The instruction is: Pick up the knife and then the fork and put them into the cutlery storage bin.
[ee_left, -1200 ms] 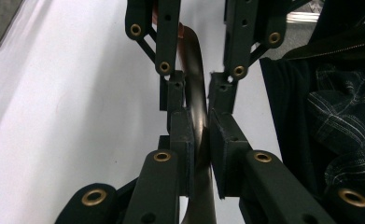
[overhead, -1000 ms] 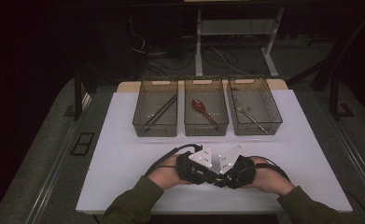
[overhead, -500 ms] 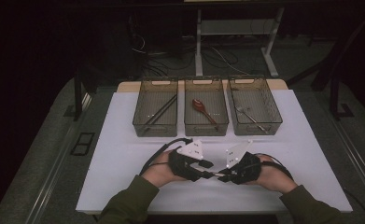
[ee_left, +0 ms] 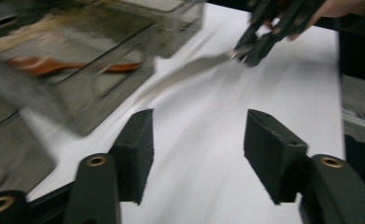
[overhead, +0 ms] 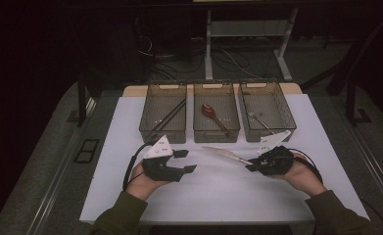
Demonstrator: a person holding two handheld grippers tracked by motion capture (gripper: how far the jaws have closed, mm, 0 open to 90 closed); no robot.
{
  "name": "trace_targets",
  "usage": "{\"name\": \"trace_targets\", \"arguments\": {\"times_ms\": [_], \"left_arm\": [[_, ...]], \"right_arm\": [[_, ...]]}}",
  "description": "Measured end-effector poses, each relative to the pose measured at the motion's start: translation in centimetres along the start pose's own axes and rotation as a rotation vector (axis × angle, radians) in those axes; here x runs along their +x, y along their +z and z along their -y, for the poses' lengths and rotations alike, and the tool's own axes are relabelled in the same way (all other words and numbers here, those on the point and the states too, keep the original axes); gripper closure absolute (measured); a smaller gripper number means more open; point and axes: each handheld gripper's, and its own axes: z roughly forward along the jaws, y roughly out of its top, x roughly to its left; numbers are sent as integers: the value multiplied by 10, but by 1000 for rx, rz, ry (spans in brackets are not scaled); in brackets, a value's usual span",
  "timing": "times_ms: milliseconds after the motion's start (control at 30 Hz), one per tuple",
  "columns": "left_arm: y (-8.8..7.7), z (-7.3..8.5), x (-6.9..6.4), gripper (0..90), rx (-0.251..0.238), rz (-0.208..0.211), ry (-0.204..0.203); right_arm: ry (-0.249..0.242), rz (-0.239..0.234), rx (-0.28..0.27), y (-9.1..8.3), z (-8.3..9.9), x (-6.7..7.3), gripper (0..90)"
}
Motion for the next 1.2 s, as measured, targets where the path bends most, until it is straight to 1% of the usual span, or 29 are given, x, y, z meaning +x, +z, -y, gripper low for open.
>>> {"name": "trace_targets", "arguments": {"times_ms": [67,100,167,200,267,367,467,600,633,733,833,933,1100,1200], "left_arm": [[-4,9,2,356,0,-22,-16],[-5,13,2,331,-4,-36,-20],[-6,20,2,281,-6,-53,-29],[-6,23,2,258,-16,-70,-35],[-5,28,2,217,-3,-89,-35],[-5,33,1,149,10,-113,-41],[-6,38,0,114,12,-133,-44],[-7,43,0,17,30,-147,-54],[-7,44,1,12,31,-152,-51],[-8,46,1,0,27,-149,-61],[-6,46,3,0,35,-136,-79],[-4,45,3,0,51,-126,-87],[-3,45,3,0,49,-127,-76],[-2,45,4,0,49,-118,-73]], "right_arm": [[27,15,-12,-5,2,-5,772],[43,19,-20,-8,3,-6,773],[64,26,-47,-13,4,-10,772],[73,28,-56,-16,4,-12,772],[83,46,-64,-21,3,-16,772],[101,76,-78,-29,2,-23,772],[122,104,-88,-36,2,-31,772],[171,139,-105,-44,0,-43,772],[179,149,-109,-45,-1,-46,772],[214,167,-121,-50,-3,-57,772],[252,188,-132,-56,-5,-68,772],[289,214,-133,-60,-7,-83,772],[349,273,-126,-63,-11,-107,772],[381,300,-119,-61,-13,-121,772]]}}
